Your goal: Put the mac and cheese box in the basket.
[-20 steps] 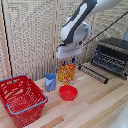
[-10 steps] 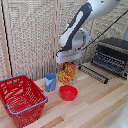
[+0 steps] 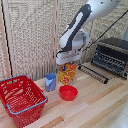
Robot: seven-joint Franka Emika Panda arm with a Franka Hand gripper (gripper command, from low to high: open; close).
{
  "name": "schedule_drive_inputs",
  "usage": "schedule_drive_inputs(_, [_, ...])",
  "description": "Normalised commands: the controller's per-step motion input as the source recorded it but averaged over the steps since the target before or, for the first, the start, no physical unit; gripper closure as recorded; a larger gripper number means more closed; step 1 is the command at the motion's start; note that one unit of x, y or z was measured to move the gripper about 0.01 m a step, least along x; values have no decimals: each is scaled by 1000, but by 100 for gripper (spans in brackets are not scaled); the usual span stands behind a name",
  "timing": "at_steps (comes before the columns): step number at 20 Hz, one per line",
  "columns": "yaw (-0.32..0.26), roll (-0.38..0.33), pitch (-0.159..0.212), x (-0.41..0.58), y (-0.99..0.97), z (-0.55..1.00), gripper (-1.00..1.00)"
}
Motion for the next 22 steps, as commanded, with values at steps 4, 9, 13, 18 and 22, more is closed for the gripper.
schedule_drive_inputs(4, [-42, 0, 0, 12, 0, 62, 100])
schedule_drive_inputs(9, [-66, 8, 7, 92, 0, 314, 100])
schedule_drive_inputs(13, [-113, 3, 37, 205, -86, 736, 100])
schedule_drive_inputs(18, [-73, -4, 40, 379, -58, 993, 100])
schedule_drive_inputs(22, [-86, -53, 31, 546, 144, 993, 100])
